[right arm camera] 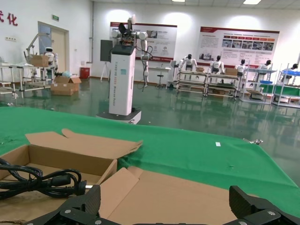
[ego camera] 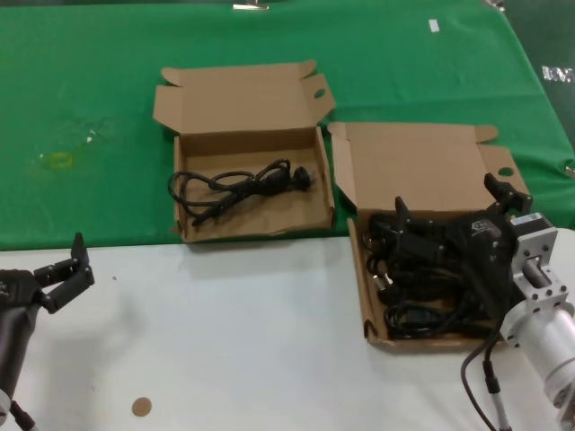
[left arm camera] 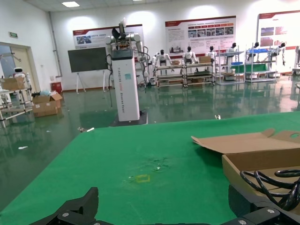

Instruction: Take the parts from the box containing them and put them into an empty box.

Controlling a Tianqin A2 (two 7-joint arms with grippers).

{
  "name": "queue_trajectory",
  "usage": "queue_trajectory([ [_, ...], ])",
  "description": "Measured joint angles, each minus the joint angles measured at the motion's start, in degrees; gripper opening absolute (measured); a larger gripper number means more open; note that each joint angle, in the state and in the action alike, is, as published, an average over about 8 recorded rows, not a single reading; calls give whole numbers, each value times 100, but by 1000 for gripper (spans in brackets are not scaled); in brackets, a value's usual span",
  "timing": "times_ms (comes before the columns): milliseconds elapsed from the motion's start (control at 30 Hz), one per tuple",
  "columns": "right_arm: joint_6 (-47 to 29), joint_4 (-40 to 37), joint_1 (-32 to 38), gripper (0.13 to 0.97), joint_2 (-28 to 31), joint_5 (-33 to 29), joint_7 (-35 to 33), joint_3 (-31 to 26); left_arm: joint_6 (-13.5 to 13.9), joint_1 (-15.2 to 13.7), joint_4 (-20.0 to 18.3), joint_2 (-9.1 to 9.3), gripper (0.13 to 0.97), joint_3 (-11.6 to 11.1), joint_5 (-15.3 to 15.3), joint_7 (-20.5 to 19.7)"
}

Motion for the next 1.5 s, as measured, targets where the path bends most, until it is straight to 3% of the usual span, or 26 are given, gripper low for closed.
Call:
queue_trajectory([
  [1500, 0, 0, 0, 966, 0, 0, 0, 0, 0, 0, 0, 0, 966, 0, 0, 0],
])
